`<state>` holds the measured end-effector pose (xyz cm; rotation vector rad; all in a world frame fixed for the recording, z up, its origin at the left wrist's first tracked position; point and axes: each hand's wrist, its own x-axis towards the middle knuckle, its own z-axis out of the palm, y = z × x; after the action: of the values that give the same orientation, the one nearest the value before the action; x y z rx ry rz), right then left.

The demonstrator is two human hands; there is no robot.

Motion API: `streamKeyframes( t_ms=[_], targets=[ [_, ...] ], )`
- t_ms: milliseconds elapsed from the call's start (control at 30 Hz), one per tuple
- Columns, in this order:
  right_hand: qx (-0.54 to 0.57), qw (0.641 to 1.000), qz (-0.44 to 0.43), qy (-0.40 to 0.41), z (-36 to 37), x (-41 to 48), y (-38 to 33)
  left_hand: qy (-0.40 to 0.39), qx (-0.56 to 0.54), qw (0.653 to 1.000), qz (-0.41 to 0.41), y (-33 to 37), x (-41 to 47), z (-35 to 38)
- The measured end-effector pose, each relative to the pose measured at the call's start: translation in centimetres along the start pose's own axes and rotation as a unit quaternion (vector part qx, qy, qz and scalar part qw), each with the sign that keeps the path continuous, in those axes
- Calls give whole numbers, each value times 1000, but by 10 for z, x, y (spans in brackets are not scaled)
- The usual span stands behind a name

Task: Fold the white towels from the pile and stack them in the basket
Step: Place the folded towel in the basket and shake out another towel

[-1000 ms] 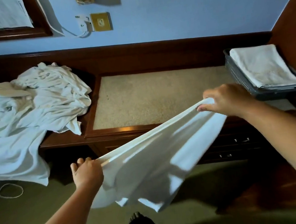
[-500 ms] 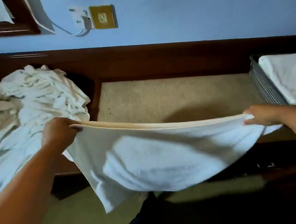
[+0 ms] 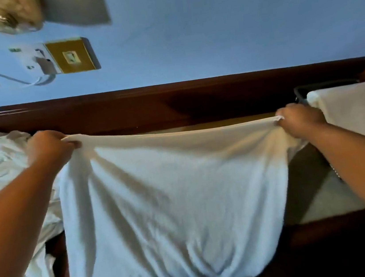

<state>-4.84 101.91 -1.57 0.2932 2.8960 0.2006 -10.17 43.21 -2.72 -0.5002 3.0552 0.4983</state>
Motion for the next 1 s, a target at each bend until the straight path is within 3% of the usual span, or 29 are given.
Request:
streamKeyframes(
  t_ms=[167, 333, 467, 567, 867, 1000],
  targets=[
    [-33, 996, -32, 82, -7, 72, -8, 62, 15, 996, -65, 18, 30, 14],
    [4, 995, -44, 85, 8, 140, -31, 66, 89, 987, -116, 33, 74, 43],
    [60, 996, -53, 44, 35, 173, -50, -8, 159, 976, -150, 24, 108, 85],
    [91, 995, -47, -10, 61, 202, -65, -21, 191, 968, -163, 33, 125, 118],
    [3, 987, 15, -161, 130, 255, -109, -99, 323, 933, -123, 37, 159, 185],
    [22, 988, 79, -133, 142, 255, -111, -93, 362, 925, -73, 41, 156, 190]
  ],
)
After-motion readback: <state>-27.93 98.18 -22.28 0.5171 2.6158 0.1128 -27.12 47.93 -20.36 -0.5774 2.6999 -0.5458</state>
